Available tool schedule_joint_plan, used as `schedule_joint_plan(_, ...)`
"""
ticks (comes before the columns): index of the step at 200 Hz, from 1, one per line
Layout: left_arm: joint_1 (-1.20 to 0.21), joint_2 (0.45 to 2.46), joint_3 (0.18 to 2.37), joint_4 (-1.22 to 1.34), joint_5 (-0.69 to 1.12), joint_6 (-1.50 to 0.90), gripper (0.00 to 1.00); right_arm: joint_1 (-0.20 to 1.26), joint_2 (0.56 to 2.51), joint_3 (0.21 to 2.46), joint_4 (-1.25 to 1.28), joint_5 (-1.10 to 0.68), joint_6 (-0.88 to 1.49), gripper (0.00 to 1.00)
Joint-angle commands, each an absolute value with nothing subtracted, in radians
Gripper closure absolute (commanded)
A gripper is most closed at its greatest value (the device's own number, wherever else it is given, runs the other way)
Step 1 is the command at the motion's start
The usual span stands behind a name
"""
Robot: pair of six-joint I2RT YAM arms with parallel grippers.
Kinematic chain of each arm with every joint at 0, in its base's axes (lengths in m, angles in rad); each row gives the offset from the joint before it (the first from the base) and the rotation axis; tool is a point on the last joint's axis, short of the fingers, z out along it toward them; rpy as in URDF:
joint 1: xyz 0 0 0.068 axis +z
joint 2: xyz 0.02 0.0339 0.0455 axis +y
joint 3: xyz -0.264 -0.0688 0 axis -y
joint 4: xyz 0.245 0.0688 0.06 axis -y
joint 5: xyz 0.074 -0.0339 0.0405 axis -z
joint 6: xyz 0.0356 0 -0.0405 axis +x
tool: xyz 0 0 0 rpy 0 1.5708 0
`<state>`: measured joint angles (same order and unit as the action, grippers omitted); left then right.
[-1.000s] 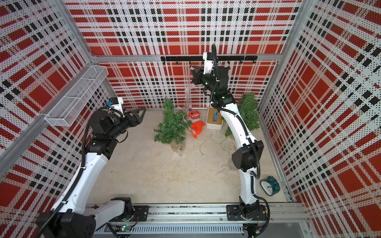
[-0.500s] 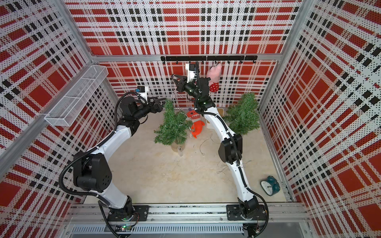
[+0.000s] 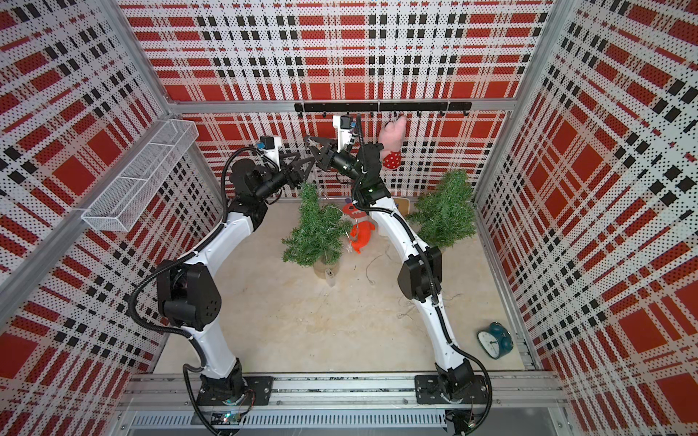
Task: Wrap string light around the christmas tree
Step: Wrap the light string around the Christmas tree.
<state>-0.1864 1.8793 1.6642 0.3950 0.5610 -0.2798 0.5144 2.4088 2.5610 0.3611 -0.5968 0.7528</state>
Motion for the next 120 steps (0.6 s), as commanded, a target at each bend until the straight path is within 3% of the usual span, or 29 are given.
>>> schedule_joint_plan(1, -0.193, 1.911, 1.687, 0.384, 0.584, -0.277, 0.40, 0.528, 2.407, 2.575, 0.418, -0.644, 0.790, 1.00)
schedule_joint_plan(14, -0.173, 1.902, 1.682, 0.393, 0.575, -0.307, 0.60, 0.528, 2.398, 2.557, 0.424, -0.649, 0.791, 1.00)
schedule_joint_plan(41, -0.126, 1.835, 1.643, 0.430, 0.530, -0.328, 0.73, 0.527, 2.368, 2.516, 0.406, -0.667, 0.755, 1.00)
schedule_joint_plan(64, -0.096, 1.768, 1.615, 0.420, 0.507, -0.304, 0.81, 0.514, 2.332, 2.451, 0.424, -0.692, 0.752, 0.80)
schedule_joint_plan(90, -0.084, 1.692, 1.601, 0.267, 0.416, -0.244, 0.81, 0.483, 2.252, 2.290, 0.513, -0.729, 0.801, 0.47)
schedule_joint_plan(120, -0.109, 1.654, 1.635, 0.024, 0.276, -0.183, 0.79, 0.449, 2.120, 2.084, 0.578, -0.754, 0.801, 0.28)
